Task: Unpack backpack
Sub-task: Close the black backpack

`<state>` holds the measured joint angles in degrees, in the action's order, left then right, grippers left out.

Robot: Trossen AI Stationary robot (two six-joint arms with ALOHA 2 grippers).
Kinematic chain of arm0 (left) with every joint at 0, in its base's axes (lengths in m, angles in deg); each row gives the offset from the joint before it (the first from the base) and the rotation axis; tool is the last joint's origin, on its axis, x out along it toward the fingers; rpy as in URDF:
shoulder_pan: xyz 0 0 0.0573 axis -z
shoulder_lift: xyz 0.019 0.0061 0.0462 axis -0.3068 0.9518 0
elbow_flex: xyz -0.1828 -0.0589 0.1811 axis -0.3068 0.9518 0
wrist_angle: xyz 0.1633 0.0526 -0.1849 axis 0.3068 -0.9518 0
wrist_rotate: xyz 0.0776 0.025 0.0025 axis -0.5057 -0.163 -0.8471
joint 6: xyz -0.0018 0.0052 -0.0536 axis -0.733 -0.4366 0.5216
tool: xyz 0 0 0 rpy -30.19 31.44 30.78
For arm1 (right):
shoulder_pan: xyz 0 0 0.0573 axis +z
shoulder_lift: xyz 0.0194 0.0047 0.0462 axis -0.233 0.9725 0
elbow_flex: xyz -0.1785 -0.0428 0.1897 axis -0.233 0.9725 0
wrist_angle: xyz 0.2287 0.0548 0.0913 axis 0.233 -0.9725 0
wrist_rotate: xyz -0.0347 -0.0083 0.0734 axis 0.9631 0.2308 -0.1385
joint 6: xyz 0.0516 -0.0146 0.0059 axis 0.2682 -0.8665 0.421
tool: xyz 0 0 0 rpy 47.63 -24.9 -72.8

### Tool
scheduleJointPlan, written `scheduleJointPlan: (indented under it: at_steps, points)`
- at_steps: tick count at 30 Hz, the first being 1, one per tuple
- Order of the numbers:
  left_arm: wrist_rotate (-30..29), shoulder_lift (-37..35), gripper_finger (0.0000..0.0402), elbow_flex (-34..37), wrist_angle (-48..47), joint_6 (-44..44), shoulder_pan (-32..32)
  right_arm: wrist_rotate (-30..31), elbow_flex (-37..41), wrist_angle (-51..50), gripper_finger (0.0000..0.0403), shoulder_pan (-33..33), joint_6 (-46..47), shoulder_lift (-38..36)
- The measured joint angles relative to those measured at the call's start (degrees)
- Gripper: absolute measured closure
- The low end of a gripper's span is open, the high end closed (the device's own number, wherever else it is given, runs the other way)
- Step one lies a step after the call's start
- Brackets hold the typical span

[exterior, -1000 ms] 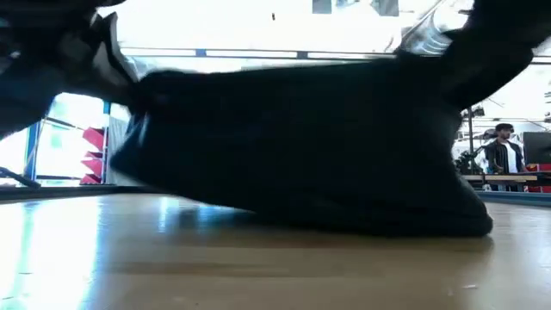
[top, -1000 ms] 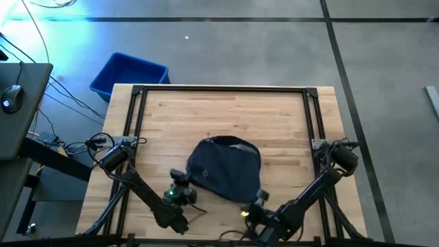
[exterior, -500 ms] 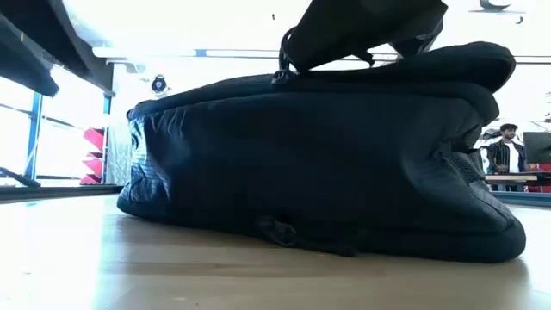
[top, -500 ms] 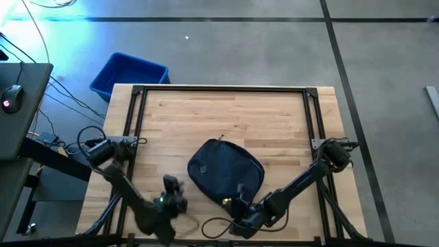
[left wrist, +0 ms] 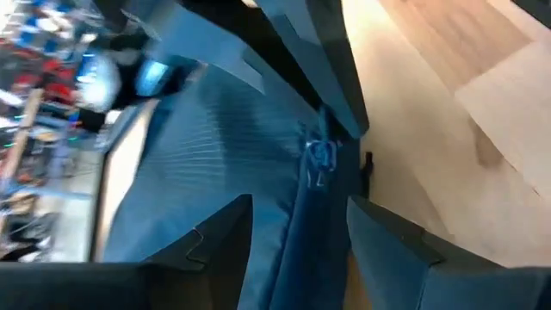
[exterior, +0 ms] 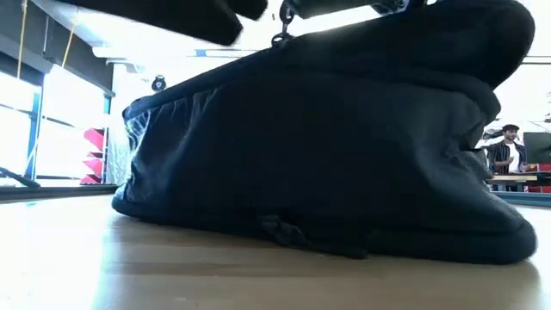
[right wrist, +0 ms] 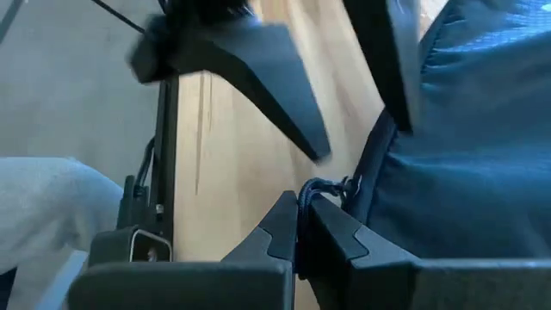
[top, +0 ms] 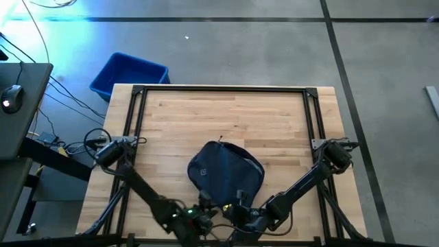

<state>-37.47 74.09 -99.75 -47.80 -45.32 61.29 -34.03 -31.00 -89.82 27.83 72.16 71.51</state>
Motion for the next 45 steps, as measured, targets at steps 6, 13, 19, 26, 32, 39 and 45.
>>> scheduleJointPlan:
  at_steps: [6, 13, 19, 26, 32, 39, 45]
  points:
    - [7.6, 1.9, 0.0267, 0.0, 0.6, -2.3, -3.9, 0.4, 0.0, -0.9, 0.0403, 1.1, 2.6, 0.0]
    - [4.7, 2.3, 0.0390, 0.0, -2.6, 0.6, -3.8, -1.0, 0.0, -8.1, 0.0403, 2.7, 12.7, 0.0]
    - [-0.9, 2.3, 0.0401, -0.1, -14.4, 8.3, -1.8, 0.9, 0.0, -20.3, 0.0403, 5.7, 25.0, 0.0]
    - [-5.5, 2.3, 0.0401, -0.1, -25.7, 18.9, 1.2, 4.6, -0.1, -37.6, 0.0403, 8.1, 38.3, 0.0]
    - [-6.3, 2.3, 0.0401, -0.1, -32.9, 24.4, -0.4, 3.0, 0.0, -21.5, 0.0403, 7.3, 25.4, 0.2]
    - [-7.2, -0.1, 0.0401, 4.6, -35.0, 20.3, -6.0, 2.8, 0.0, 6.2, 0.0403, 2.3, 3.6, 3.2]
    - [-0.7, -8.5, 0.0401, 11.7, -36.0, 23.4, -6.2, 2.4, 0.0, 7.3, 0.0403, -2.8, 0.6, 4.2]
